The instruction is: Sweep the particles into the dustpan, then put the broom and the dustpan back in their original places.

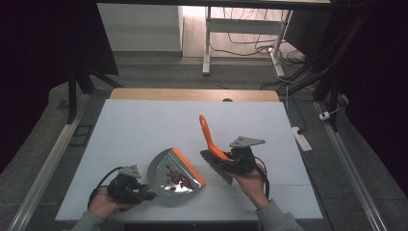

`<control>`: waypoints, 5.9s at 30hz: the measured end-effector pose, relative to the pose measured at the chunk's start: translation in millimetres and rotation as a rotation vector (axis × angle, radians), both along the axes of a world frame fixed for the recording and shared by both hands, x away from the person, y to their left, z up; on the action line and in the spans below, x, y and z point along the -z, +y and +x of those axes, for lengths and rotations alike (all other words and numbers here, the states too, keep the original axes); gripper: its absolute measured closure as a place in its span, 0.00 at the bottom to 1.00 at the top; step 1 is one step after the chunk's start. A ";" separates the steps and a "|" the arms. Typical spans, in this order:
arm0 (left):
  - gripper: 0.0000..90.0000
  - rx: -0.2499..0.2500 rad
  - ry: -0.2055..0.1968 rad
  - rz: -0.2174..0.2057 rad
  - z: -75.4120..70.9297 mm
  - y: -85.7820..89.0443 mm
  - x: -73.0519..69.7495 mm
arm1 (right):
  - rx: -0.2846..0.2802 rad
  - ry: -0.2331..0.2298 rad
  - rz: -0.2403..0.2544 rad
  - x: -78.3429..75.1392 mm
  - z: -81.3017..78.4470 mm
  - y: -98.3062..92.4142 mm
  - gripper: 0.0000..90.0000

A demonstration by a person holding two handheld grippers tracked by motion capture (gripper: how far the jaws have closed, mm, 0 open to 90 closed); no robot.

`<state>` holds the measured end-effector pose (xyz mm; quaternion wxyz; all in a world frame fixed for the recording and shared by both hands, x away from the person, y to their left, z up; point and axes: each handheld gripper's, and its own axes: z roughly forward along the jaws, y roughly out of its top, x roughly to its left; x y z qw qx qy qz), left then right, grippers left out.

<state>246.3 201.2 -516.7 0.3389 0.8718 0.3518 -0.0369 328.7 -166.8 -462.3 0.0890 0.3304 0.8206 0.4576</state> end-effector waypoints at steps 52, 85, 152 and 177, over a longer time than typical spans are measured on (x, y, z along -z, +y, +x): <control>0.69 -0.393 -0.063 -0.125 -8.7 24.8 -6.2 | -0.074 -0.005 -0.039 -12.4 -4.3 -85.1 0.78; 0.69 -0.653 -0.055 -0.123 -14.6 33.2 1.4 | -0.037 0.127 -0.040 2.9 -11.2 -99.1 0.78; 0.42 -0.783 -0.011 -0.075 4.5 18.8 20.0 | 0.106 0.250 -0.225 42.0 32.7 -126.4 0.48; 0.31 -0.675 -0.126 -0.047 -12.5 32.4 1.2 | 0.117 0.069 -0.180 24.1 16.6 -132.0 0.49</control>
